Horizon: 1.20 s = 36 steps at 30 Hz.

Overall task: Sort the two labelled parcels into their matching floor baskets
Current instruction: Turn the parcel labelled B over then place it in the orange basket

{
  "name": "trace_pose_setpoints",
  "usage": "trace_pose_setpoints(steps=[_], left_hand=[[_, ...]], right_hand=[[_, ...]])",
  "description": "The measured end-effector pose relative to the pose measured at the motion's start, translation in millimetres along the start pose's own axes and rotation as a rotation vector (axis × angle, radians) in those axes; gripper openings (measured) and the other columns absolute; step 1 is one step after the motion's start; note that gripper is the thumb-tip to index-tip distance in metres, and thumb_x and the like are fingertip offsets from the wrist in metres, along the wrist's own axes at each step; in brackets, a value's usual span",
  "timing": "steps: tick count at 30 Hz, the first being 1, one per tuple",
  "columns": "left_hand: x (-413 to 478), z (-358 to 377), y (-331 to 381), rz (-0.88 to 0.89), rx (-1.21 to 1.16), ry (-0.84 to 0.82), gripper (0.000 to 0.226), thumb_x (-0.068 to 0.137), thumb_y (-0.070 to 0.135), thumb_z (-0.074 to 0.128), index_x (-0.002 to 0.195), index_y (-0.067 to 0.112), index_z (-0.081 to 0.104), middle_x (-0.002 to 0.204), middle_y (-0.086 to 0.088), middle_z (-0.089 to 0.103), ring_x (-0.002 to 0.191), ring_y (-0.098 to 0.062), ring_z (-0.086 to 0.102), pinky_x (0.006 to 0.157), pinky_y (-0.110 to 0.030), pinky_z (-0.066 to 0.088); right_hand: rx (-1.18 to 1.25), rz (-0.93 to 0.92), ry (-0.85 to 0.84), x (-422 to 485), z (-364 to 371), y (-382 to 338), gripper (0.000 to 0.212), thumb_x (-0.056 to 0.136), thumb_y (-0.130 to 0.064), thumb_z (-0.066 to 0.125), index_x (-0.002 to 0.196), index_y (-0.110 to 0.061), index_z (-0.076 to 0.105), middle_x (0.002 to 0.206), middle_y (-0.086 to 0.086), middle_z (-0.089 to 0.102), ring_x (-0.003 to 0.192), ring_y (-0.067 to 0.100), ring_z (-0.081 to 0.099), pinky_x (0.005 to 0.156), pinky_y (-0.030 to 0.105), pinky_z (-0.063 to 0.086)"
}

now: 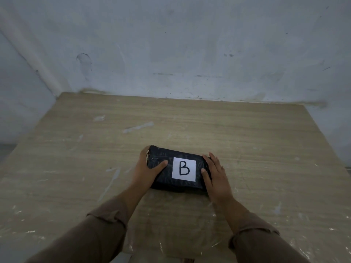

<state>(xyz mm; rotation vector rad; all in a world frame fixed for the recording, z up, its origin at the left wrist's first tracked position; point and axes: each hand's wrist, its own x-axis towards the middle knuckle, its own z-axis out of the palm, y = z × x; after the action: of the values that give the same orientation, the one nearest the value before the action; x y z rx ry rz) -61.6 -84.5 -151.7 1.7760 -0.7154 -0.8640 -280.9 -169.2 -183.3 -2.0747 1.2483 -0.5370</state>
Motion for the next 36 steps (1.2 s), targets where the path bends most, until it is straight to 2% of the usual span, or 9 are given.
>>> trace_pose_setpoints(steps=[4,8,12,17,20,25,28,32,36], left_hand=[[3.6,6.7,17.2,-0.078,-0.016,0.076,0.088,0.065,0.036,0.081,0.135,0.029,0.03,0.126,-0.002,0.055,0.097,-0.015,0.06,0.072,-0.027,0.051],[8.8,5.8,23.1,-0.06,0.119,-0.067,0.095,0.063,0.05,0.078,0.141,0.024,0.029,0.131,-0.002,0.055,0.106,-0.02,0.058,0.077,-0.026,0.049],[10.2,0.6,22.7,-0.11,0.128,-0.146,0.098,0.067,0.055,0.073,0.144,0.03,0.019,0.133,-0.003,0.054,0.112,-0.025,0.057,0.083,-0.032,0.048],[1.3,-0.3,14.7,-0.082,0.046,-0.079,0.09,0.071,0.047,0.073,0.144,0.032,0.022,0.132,-0.003,0.055,0.102,-0.019,0.058,0.077,-0.029,0.051],[-4.2,-10.0,5.0,-0.122,-0.089,-0.052,0.085,0.073,0.035,0.075,0.144,0.026,0.029,0.134,-0.006,0.053,0.097,-0.016,0.057,0.062,-0.016,0.05],[-5.1,-49.8,-12.4,-0.169,-0.164,-0.061,0.076,0.074,0.038,0.074,0.139,0.025,0.037,0.127,-0.004,0.058,0.09,-0.012,0.063,0.059,-0.018,0.053],[-1.1,-75.7,-16.0,-0.161,-0.186,-0.072,0.068,0.075,0.04,0.071,0.135,0.028,0.042,0.123,-0.003,0.061,0.095,-0.016,0.065,0.065,-0.024,0.055],[5.5,-100.2,-13.4,-0.119,-0.219,-0.088,0.054,0.077,0.04,0.069,0.126,0.034,0.049,0.115,0.004,0.065,0.087,-0.009,0.068,0.059,-0.02,0.055],[15.0,-124.3,-11.6,-0.099,-0.249,-0.082,0.056,0.077,0.038,0.07,0.129,0.033,0.047,0.109,0.008,0.065,0.077,-0.004,0.07,0.054,-0.017,0.054]], right_hand=[[0.003,0.012,0.023,-1.1,-2.1,3.6,0.046,0.098,-0.032,0.036,0.143,-0.033,0.026,0.157,-0.007,0.018,0.146,0.015,0.008,0.118,0.039,0.005],[0.012,0.027,0.056,-2.2,-2.2,1.2,0.055,0.098,-0.032,0.037,0.146,-0.033,0.01,0.156,-0.008,0.016,0.143,0.008,0.006,0.118,0.035,0.002],[-0.033,0.083,0.083,-3.0,-1.5,-1.4,0.062,0.097,-0.033,0.04,0.148,-0.023,0.006,0.159,-0.001,0.013,0.145,0.013,0.009,0.119,0.036,0.002],[-0.007,0.143,0.062,-4.4,-3.2,-7.2,0.067,0.095,-0.034,0.045,0.148,-0.016,0.009,0.156,0.009,0.021,0.144,0.025,0.019,0.118,0.044,0.019],[0.071,0.223,0.033,-6.5,-2.4,-16.2,0.071,0.091,-0.037,0.053,0.147,-0.012,0.017,0.153,0.011,0.028,0.14,0.027,0.028,0.114,0.041,0.029],[0.465,0.33,0.057,-5.7,9.6,-48.2,0.055,0.091,-0.03,0.056,0.14,-0.014,0.036,0.141,0.009,0.047,0.128,0.024,0.046,0.107,0.043,0.04],[0.649,0.371,0.001,2.0,15.7,-74.9,0.05,0.093,-0.031,0.053,0.139,-0.023,0.036,0.136,0.005,0.05,0.121,0.021,0.051,0.098,0.035,0.045],[0.685,0.302,0.084,10.5,23.7,-105.1,0.043,0.094,-0.025,0.053,0.135,-0.023,0.041,0.129,0.001,0.053,0.119,0.019,0.052,0.085,0.02,0.049],[0.624,0.25,0.131,13.2,35.9,-122.9,0.047,0.095,-0.029,0.049,0.14,-0.022,0.037,0.145,0.001,0.042,0.13,0.014,0.04,0.104,0.029,0.037]])
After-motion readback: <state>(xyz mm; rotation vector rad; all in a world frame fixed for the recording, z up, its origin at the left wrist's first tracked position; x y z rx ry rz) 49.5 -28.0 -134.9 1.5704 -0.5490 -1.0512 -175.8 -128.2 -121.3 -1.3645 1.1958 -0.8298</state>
